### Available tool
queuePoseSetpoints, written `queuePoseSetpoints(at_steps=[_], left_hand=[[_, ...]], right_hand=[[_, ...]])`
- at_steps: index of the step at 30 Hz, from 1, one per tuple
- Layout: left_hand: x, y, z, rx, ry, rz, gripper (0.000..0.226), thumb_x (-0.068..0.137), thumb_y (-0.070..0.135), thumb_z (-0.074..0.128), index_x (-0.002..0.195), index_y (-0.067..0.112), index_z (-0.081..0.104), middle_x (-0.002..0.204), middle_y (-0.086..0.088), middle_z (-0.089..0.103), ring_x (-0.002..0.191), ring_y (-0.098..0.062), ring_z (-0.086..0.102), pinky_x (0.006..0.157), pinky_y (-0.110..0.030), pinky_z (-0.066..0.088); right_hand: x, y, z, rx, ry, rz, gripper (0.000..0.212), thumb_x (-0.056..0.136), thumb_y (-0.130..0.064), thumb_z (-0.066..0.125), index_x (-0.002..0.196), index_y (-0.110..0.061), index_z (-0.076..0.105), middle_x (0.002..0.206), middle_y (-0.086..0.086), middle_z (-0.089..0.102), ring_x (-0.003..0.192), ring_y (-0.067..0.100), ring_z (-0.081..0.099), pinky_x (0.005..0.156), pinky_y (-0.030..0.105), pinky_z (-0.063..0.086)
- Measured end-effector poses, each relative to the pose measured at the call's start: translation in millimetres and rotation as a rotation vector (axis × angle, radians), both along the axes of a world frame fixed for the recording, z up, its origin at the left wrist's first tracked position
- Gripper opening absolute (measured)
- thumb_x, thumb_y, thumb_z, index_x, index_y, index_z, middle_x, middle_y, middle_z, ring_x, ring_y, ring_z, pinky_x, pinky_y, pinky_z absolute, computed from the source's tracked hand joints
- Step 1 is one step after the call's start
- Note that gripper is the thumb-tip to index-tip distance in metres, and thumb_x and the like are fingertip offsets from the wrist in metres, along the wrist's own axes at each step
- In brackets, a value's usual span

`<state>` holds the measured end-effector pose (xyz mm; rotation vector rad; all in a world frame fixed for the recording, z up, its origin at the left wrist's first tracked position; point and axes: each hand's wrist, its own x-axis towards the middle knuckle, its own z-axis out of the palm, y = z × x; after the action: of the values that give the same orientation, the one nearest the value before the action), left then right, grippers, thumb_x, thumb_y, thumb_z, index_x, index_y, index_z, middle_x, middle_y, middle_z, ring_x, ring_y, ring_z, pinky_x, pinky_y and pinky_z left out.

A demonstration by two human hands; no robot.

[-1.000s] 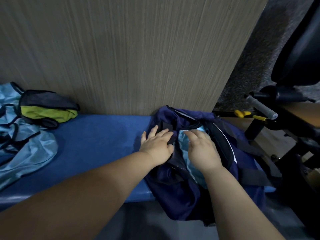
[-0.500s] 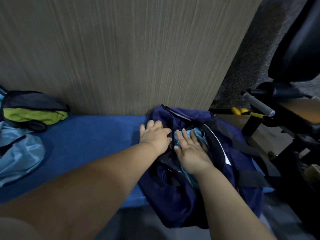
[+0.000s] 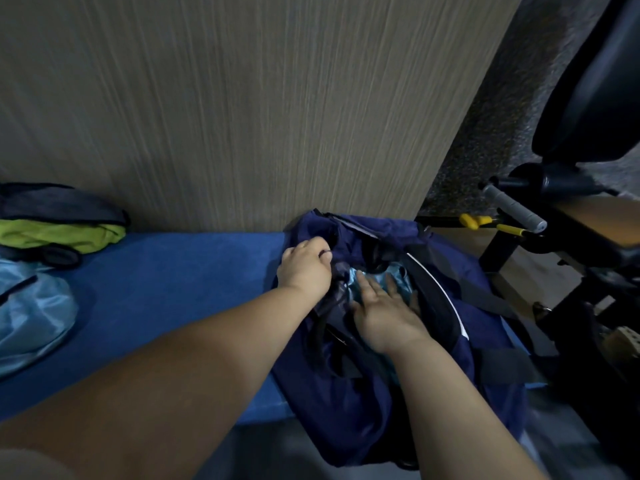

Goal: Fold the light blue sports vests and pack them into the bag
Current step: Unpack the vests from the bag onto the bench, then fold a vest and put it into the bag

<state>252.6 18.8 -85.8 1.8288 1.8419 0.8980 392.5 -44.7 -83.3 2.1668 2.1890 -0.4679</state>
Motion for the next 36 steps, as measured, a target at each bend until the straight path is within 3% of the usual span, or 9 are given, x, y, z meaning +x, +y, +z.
queuePoseSetpoints(at_steps=[2, 7, 10, 13, 16, 19, 24, 29, 36], left_hand=[[-2.5, 1.6, 2.6, 0.072, -0.166, 0.022, 0.016, 0.100, 0.023, 0.044, 0.103, 0.018, 0.059, 0.107, -0.003, 0.059, 0.111, -0.031, 0.048, 0.089, -0.042, 0.043], [-11.8, -0.8, -2.1, 0.033, 0.091, -0.269, 0.019, 0.093, 0.012, 0.050, 0.107, 0.020, 0.062, 0.118, -0.002, 0.060, 0.112, -0.025, 0.049, 0.096, -0.038, 0.042], [-22.2, -4.2, -2.1, -0.070, -0.202, -0.208, 0.024, 0.089, 0.005, 0.049, 0.093, 0.025, 0.062, 0.112, 0.002, 0.062, 0.102, -0.018, 0.055, 0.088, -0.028, 0.044], [-32.8, -10.4, 5.4, -0.143, -0.515, -0.086, 0.015, 0.087, 0.019, 0.061, 0.073, 0.023, 0.058, 0.078, 0.006, 0.059, 0.079, -0.015, 0.055, 0.070, -0.028, 0.040], [-49.3, -15.3, 10.2, -0.203, -0.610, -0.068, 0.033, 0.076, 0.028, 0.076, 0.067, 0.022, 0.045, 0.066, 0.000, 0.048, 0.064, -0.016, 0.044, 0.061, -0.030, 0.033], [-70.4, -14.4, 11.9, -0.201, -0.442, 0.049, 0.026, 0.080, 0.003, 0.062, 0.072, 0.020, 0.044, 0.069, 0.000, 0.047, 0.065, -0.017, 0.042, 0.056, -0.027, 0.033], [-95.8, -23.5, 21.4, -0.112, -0.436, 0.308, 0.017, 0.088, 0.005, 0.042, 0.078, 0.018, 0.045, 0.083, -0.003, 0.051, 0.081, -0.021, 0.046, 0.058, -0.027, 0.035], [-105.4, -45.6, 25.1, -0.107, -0.377, 0.188, 0.017, 0.091, 0.011, 0.046, 0.106, 0.017, 0.051, 0.117, -0.009, 0.057, 0.104, -0.026, 0.054, 0.089, -0.034, 0.044], [-177.5, -92.4, 15.7, -0.256, 0.364, 0.120, 0.052, 0.097, 0.039, 0.041, 0.146, 0.025, 0.032, 0.157, 0.003, 0.024, 0.147, -0.022, 0.010, 0.116, -0.049, 0.013]], right_hand=[[0.6, -0.3, 1.4, -0.027, 0.024, -0.018, 0.058, 0.105, -0.040, 0.023, 0.158, -0.029, 0.001, 0.165, -0.009, -0.001, 0.151, 0.020, -0.014, 0.118, 0.049, -0.010], [0.6, 1.7, 5.8, 0.068, 0.057, -0.027, 0.050, 0.106, -0.037, 0.025, 0.155, -0.025, 0.025, 0.163, 0.000, 0.021, 0.151, 0.025, 0.012, 0.119, 0.047, 0.009], [-1.8, -2.5, 22.0, 0.243, 0.248, -0.108, 0.039, 0.106, -0.035, 0.032, 0.133, -0.019, 0.055, 0.132, 0.011, 0.060, 0.123, 0.032, 0.053, 0.099, 0.039, 0.043], [-9.3, -6.2, 33.9, 0.321, 0.365, -0.106, 0.036, 0.106, -0.033, 0.035, 0.123, -0.015, 0.061, 0.119, 0.012, 0.066, 0.113, 0.033, 0.057, 0.092, 0.039, 0.045], [-17.2, -6.9, 35.8, 0.305, 0.382, -0.054, 0.036, 0.105, -0.034, 0.036, 0.125, -0.018, 0.060, 0.122, 0.009, 0.066, 0.116, 0.030, 0.057, 0.095, 0.038, 0.045], [-21.1, -7.0, 36.8, 0.288, 0.404, -0.003, 0.037, 0.105, -0.035, 0.038, 0.133, -0.021, 0.057, 0.131, 0.005, 0.062, 0.122, 0.026, 0.054, 0.101, 0.036, 0.042], [-41.0, -11.8, 40.6, 0.355, 0.314, 0.229, 0.042, 0.104, -0.031, 0.043, 0.145, -0.024, 0.046, 0.153, -0.001, 0.040, 0.143, 0.016, 0.030, 0.112, 0.021, 0.018], [-78.1, -17.9, 34.0, 0.147, 0.085, 0.421, 0.052, 0.103, -0.042, 0.038, 0.153, -0.037, 0.024, 0.165, -0.006, 0.009, 0.152, 0.019, -0.001, 0.122, 0.045, 0.007], [-127.9, -28.1, 23.9, -0.044, -0.202, 0.395, 0.056, 0.103, -0.054, 0.023, 0.156, -0.036, 0.015, 0.166, -0.004, 0.001, 0.152, 0.023, -0.008, 0.117, 0.058, -0.009]])
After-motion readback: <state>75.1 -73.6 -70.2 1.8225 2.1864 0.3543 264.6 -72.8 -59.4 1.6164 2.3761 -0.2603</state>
